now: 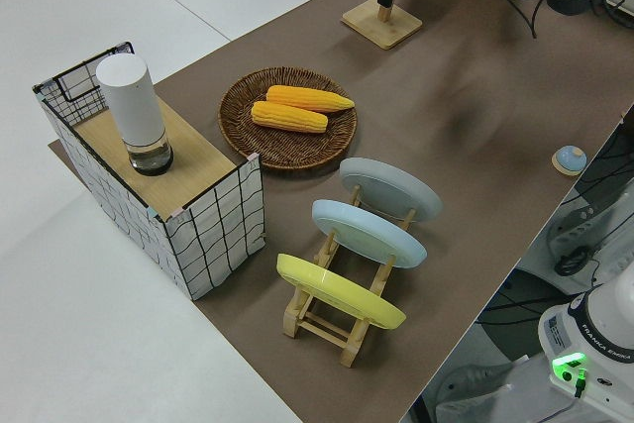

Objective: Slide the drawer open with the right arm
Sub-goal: 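Release the handle and withdraw the right gripper from the drawer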

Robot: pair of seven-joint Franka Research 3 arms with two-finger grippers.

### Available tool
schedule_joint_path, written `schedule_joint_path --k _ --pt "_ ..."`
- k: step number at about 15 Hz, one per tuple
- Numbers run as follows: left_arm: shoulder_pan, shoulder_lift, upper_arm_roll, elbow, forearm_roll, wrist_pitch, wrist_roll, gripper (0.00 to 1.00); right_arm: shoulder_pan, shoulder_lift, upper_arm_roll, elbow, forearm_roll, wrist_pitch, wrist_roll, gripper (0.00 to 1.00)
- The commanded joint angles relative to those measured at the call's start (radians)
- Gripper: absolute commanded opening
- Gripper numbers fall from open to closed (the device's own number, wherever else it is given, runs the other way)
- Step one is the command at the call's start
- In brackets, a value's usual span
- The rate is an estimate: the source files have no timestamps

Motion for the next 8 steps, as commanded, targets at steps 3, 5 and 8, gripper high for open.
schedule_joint_path --k 3,5,8 --pt "0.004 0.011 -0.006 0.026 0.017 -0.02 0.01 0.99 -0.002 -0.041 -0.004 0.153 0.29 0.003 0.053 0.985" --pt "0.004 0.011 -0.006 0.024 0.017 -0.02 0.01 0.99 -0.027 -0.069 -0.011 0.192 0.391 0.021 0.051 0.985" --pt "0.004 0.011 -0.006 0.026 0.017 -0.02 0.01 0.99 -0.103 -0.145 -0.009 0.206 0.566 0.084 0.051 0.985"
